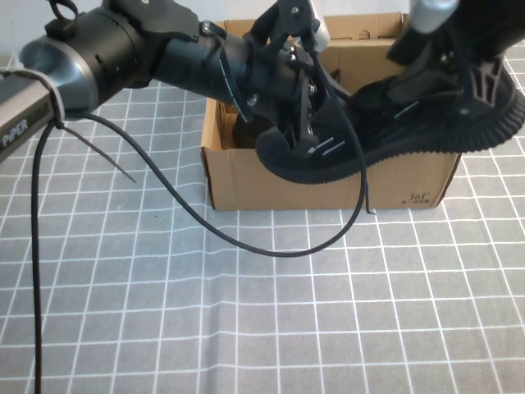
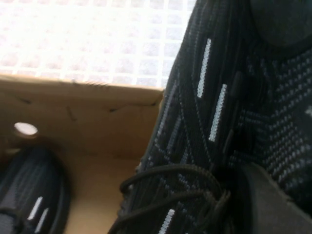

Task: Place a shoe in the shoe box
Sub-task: Place the shoe in the shoe box

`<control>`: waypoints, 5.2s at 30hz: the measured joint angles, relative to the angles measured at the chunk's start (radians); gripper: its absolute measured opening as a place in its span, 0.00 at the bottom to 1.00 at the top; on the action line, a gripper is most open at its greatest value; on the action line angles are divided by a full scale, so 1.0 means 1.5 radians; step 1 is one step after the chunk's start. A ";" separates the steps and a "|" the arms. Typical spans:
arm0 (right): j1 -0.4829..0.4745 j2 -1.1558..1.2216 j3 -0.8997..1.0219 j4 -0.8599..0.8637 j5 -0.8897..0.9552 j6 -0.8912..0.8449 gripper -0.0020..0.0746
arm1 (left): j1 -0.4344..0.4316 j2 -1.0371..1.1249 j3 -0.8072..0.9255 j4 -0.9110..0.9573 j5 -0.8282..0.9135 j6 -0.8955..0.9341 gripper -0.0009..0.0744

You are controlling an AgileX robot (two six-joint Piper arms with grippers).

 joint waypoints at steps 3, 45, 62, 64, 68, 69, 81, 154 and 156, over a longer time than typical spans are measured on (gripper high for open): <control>0.001 -0.031 0.000 -0.023 0.000 0.042 0.42 | 0.000 0.000 0.000 0.005 -0.028 0.000 0.05; 0.001 -0.465 0.400 -0.211 -0.044 0.511 0.01 | 0.000 0.071 -0.189 0.159 -0.132 0.067 0.05; 0.001 -0.465 0.404 -0.210 -0.049 0.513 0.01 | 0.008 0.139 -0.189 0.216 -0.028 0.061 0.05; 0.001 -0.465 0.404 -0.210 -0.049 0.513 0.01 | 0.014 0.139 -0.189 0.216 -0.021 0.061 0.05; 0.001 -0.465 0.404 -0.208 -0.049 0.513 0.01 | 0.023 0.139 -0.189 0.217 -0.016 0.061 0.05; 0.001 -0.465 0.404 -0.207 -0.049 0.513 0.01 | 0.024 0.139 -0.189 0.217 -0.020 0.061 0.05; 0.001 -0.465 0.404 -0.198 -0.052 0.513 0.01 | 0.025 0.159 -0.190 0.191 -0.020 0.072 0.05; 0.001 -0.741 0.483 -0.133 0.009 0.581 0.01 | 0.039 -0.475 0.141 0.546 -0.104 -0.690 0.01; 0.001 -0.788 0.502 -0.126 0.009 0.593 0.01 | 0.039 -0.558 0.244 0.544 -0.162 -0.700 0.01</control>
